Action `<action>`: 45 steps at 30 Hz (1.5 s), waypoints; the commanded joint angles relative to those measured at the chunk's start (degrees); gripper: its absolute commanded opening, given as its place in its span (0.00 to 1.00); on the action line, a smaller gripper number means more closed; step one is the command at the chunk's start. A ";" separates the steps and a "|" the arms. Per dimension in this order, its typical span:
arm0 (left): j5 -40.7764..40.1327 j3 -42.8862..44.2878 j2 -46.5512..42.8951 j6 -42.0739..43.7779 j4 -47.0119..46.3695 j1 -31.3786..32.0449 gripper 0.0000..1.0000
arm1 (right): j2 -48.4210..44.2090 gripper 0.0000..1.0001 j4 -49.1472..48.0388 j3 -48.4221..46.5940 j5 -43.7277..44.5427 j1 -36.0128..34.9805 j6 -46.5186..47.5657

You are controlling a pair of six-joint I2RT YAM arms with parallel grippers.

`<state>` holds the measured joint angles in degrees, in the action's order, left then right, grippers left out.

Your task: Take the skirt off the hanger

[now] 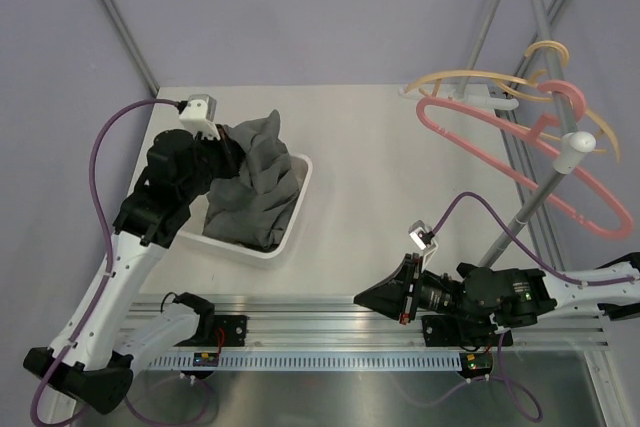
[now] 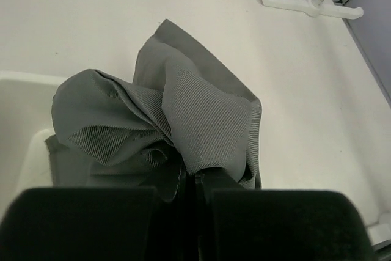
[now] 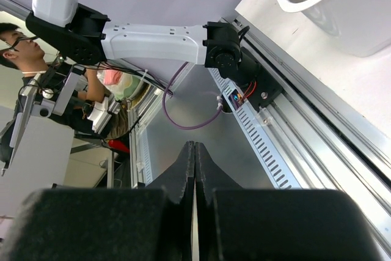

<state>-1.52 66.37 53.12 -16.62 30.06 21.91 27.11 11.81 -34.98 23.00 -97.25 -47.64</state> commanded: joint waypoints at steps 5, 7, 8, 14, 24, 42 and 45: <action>-2.70 -14.05 -7.06 -9.47 -11.60 -3.35 0.00 | -0.22 0.00 -2.14 0.35 1.16 -0.48 -1.14; -0.25 -19.24 -9.00 -11.50 -11.26 -8.60 0.00 | 0.22 0.00 -2.23 0.18 1.25 -0.39 -1.41; 1.15 -20.48 -9.00 -12.20 -11.08 -10.38 0.00 | 0.74 0.00 -2.41 0.18 1.34 -0.48 -1.49; 23.37 -28.12 -2.69 -18.35 -14.85 -22.60 0.00 | 4.86 0.00 -2.15 -0.26 3.01 -0.39 -2.81; 35.44 -26.91 2.78 -23.98 -23.21 -23.06 0.99 | 15.68 0.28 1.72 -8.25 7.93 -0.48 -1.41; 1.13 0.60 5.85 -14.31 -5.99 23.85 0.99 | 24.12 1.00 33.52 -23.45 29.64 0.84 -13.96; -8.64 -4.83 1.48 -17.20 -5.37 29.76 0.99 | 27.02 1.00 38.72 -26.01 30.78 1.01 -15.55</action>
<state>4.29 64.69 57.69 -33.01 22.37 48.53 52.34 41.17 -57.30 47.48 -96.62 -58.57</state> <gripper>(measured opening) 0.985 0.993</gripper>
